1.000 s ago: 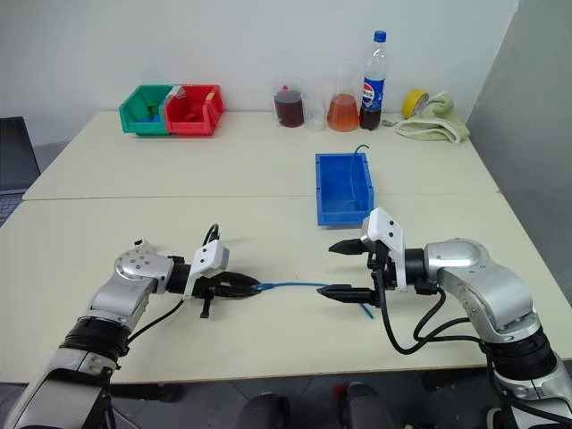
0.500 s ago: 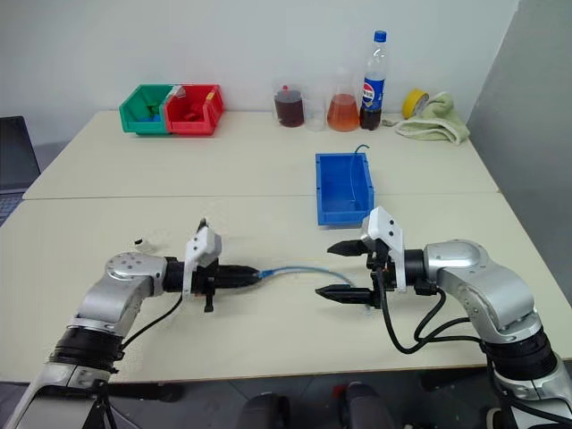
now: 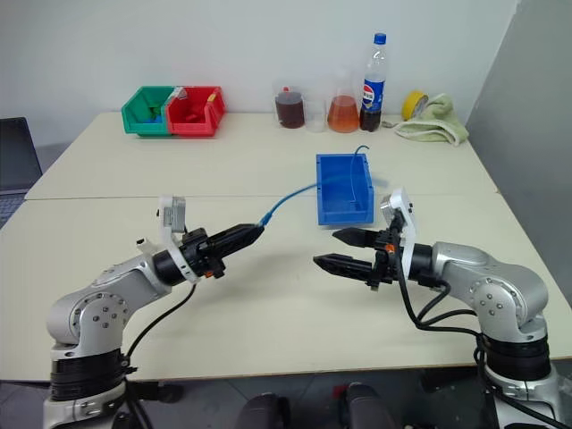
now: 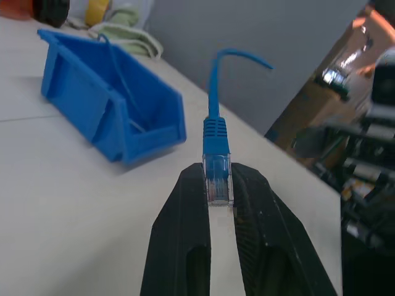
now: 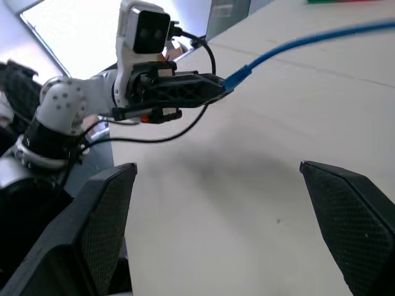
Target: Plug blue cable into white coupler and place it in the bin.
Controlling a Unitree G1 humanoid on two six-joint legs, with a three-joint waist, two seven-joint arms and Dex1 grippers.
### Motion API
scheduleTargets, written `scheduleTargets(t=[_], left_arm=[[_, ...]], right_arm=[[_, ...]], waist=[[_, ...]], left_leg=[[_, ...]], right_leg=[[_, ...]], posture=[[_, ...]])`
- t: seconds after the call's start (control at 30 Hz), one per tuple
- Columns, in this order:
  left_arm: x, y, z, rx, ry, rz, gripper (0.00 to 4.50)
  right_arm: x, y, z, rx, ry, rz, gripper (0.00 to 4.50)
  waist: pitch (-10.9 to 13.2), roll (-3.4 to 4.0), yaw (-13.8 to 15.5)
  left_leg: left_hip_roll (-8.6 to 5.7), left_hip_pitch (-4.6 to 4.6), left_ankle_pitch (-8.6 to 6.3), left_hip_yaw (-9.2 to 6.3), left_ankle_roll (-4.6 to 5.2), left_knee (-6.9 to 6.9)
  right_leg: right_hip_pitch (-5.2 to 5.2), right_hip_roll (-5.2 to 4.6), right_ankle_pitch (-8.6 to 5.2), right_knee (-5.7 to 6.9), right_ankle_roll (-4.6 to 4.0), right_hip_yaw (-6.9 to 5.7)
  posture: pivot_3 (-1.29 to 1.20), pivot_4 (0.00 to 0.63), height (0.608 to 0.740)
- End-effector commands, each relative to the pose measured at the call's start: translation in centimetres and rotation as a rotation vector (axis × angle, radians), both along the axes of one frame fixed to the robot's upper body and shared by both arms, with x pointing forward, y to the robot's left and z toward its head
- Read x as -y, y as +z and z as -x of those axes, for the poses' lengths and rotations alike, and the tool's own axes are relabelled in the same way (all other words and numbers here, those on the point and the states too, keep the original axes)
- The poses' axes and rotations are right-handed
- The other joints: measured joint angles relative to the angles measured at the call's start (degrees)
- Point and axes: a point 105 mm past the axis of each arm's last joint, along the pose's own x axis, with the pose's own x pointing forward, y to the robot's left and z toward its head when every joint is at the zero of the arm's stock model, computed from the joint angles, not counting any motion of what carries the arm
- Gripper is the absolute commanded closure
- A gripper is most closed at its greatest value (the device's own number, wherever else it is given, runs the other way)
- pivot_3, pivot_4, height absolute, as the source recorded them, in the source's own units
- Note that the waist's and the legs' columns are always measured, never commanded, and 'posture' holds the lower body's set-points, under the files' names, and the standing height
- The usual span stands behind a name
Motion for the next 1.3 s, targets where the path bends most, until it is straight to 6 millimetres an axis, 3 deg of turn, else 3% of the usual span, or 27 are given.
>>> scheduleTargets(t=[0.03,0.27,0.47,0.83,1.23,1.3], left_arm=[[1.2,2.5,0.3,0.01,0.002,0.159,4.28],[3.1,3.3,2.3,-0.122,-0.141,0.328,4.28],[3.2,3.9,2.8,-0.214,-0.198,0.427,4.28],[4.1,3.3,2.8,-0.259,-0.261,0.381,4.28],[4.6,3.3,3.7,-0.255,-0.307,0.354,4.28],[4.6,3.3,3.7,-0.253,-0.309,0.35,4.28]], right_arm=[[-0.3,1.9,-0.9,-0.01,-0.038,-0.1,0.0],[-0.2,3.7,-2.6,-0.131,-0.046,-0.24,0.0],[-0.4,4.8,-2.8,-0.19,-0.002,-0.289,0.0],[-2.5,5.5,-1.7,-0.249,0.127,-0.301,0.0],[-3.3,4.3,-1.8,-0.306,0.165,-0.273,0.0],[-3.1,4.5,-2.1,-0.317,0.16,-0.291,0.29]], waist=[[0.0,-0.01,-0.1],[0.0,-0.01,-0.1],[0.0,-0.01,-0.1],[0.0,0.0,-0.1],[0.0,0.0,0.0],[0.0,0.0,0.0]], left_leg=[[-0.01,0.0,0.0,0.02,0.0,0.0],[-0.04,-0.04,0.0,0.01,0.0,-0.02],[-0.05,-0.04,0.0,-0.01,0.01,-0.01],[-0.07,-0.04,0.0,0.0,0.01,-0.05],[-0.08,-0.09,0.0,-0.01,0.02,-0.07],[-0.08,-0.09,-0.01,-0.01,0.02,-0.07]], right_leg=[[0.0,0.0,0.01,0.01,0.01,0.03],[-0.01,0.0,0.02,-0.03,0.01,0.05],[-0.01,0.0,0.02,-0.03,0.01,0.04],[-0.01,0.02,0.01,-0.08,0.0,0.05],[-0.01,0.01,0.01,-0.16,0.01,0.03],[-0.02,0.01,0.02,-0.16,0.01,0.03]], posture=[[0.0,0.15,0.74],[0.0,0.15,0.74],[0.0,0.15,0.74],[0.0,0.15,0.74],[0.0,0.15,0.74],[0.0,0.15,0.74]])
